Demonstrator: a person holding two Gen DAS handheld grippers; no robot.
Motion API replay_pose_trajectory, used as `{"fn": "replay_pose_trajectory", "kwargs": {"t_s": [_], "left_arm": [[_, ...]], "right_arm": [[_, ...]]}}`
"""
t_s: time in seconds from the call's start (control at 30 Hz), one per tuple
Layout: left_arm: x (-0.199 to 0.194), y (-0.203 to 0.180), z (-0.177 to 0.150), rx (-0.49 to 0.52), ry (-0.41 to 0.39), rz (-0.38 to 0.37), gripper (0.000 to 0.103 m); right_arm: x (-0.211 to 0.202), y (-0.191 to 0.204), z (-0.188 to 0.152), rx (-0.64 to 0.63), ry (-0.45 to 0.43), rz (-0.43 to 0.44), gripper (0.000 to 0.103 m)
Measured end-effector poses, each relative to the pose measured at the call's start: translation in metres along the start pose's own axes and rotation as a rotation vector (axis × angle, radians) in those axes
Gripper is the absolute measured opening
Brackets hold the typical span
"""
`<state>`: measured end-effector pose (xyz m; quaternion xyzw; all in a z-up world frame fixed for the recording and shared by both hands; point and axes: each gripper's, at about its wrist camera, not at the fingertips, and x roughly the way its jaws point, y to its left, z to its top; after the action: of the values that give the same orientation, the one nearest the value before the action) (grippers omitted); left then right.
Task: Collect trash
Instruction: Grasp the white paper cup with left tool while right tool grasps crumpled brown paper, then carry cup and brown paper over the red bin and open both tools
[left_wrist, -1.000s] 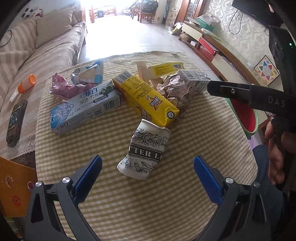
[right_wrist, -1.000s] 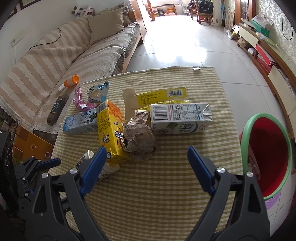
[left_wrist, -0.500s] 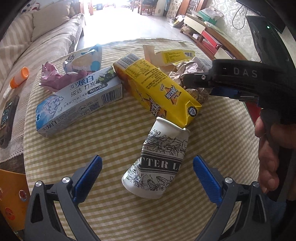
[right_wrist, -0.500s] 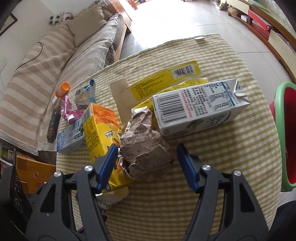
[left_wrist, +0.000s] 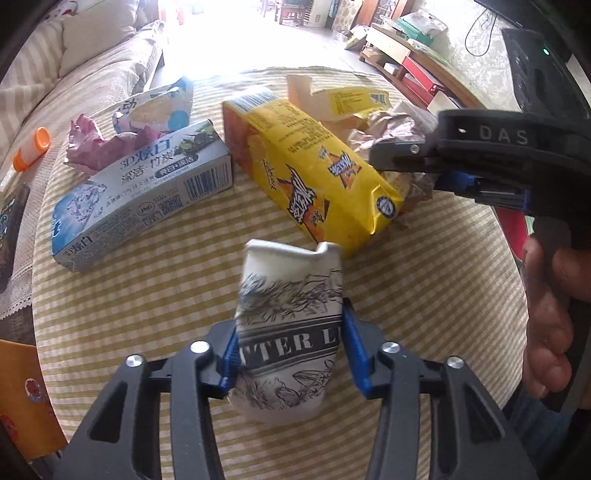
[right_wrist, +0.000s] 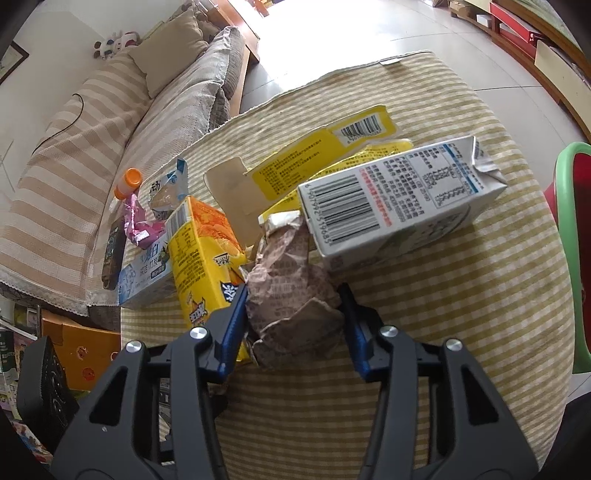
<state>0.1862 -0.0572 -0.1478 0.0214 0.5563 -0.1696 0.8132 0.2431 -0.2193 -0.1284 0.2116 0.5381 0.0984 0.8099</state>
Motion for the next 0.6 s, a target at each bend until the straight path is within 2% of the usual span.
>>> {"fn": "replay_pose_trajectory", "kwargs": {"t_s": [0.33, 0.6], "left_arm": [[-0.031, 0.011, -0.017, -0.049, -0.061, 0.012, 0.039], [-0.061, 0.003, -0.019, -0.052, -0.137, 0.018, 0.039]], "right_arm": [[-0.04, 0.004, -0.008, -0.02, -0.041, 0.041, 0.047], [-0.075, 0.015, -0.014, -0.075, -0.094, 0.059, 0.047]]}}
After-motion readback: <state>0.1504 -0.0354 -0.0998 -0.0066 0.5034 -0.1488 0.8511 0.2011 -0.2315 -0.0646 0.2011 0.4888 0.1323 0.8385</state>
